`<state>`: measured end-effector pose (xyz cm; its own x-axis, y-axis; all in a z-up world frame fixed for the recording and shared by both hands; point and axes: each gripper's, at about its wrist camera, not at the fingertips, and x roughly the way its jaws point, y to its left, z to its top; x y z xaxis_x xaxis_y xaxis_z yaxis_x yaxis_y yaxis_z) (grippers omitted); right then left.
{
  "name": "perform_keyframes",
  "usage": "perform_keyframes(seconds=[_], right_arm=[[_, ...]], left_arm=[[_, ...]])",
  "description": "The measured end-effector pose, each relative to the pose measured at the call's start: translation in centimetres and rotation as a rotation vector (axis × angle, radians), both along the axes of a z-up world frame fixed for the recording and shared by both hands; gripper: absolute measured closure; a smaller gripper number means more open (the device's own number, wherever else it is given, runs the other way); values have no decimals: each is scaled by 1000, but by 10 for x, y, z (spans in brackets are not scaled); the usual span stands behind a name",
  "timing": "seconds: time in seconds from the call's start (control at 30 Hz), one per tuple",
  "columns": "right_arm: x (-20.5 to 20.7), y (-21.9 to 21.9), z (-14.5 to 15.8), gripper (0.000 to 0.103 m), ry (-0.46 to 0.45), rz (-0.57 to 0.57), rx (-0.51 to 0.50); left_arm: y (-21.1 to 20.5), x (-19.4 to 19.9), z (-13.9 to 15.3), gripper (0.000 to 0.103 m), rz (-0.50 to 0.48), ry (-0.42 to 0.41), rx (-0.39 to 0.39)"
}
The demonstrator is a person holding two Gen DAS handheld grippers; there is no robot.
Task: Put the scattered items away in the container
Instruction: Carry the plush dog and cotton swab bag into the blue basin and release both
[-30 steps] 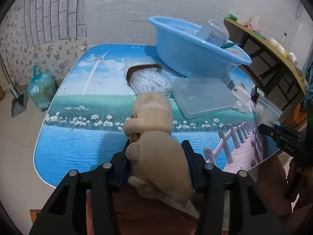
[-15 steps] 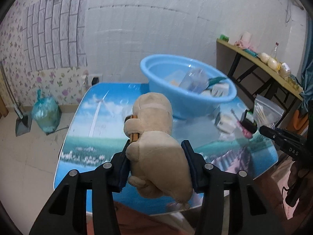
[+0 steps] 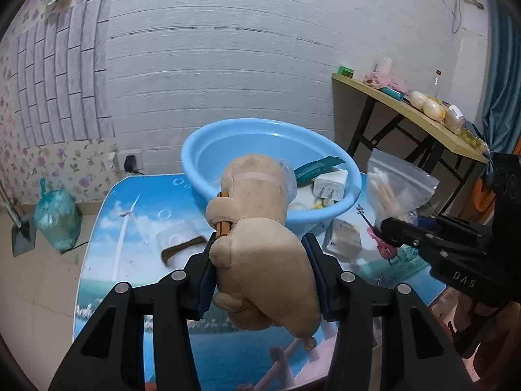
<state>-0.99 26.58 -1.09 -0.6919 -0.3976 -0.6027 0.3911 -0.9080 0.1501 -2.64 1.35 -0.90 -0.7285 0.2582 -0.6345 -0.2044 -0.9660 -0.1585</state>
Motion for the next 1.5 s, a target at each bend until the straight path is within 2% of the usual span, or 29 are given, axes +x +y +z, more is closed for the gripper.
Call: perform_keyframes(seconds=[0.27, 0.67, 1.1, 1.27, 1.37, 1.43, 1.5], right_arm=[[-24, -6, -2, 79, -7, 10, -9], [-65, -14, -8, 79, -16, 21, -11], [-112, -12, -15, 77, -18, -5, -3], [-118, -17, -14, 76, 9, -36, 36], [-117, -16, -12, 72, 11, -36, 33], [-115, -15, -11, 62, 10, -38, 33], [-111, -13, -9, 59, 15, -42, 24]], left_arm=[[15, -33, -8, 55, -34, -32, -5], [29, -81, -9, 54, -70, -21, -1], [24, -135, -23, 54, -20, -45, -23], [13, -146, -17, 54, 8, -44, -12], [7, -142, -8, 53, 17, -14, -12], [3, -138, -3, 52, 25, 1, -17], [0, -133, 0, 51, 30, 7, -15]])
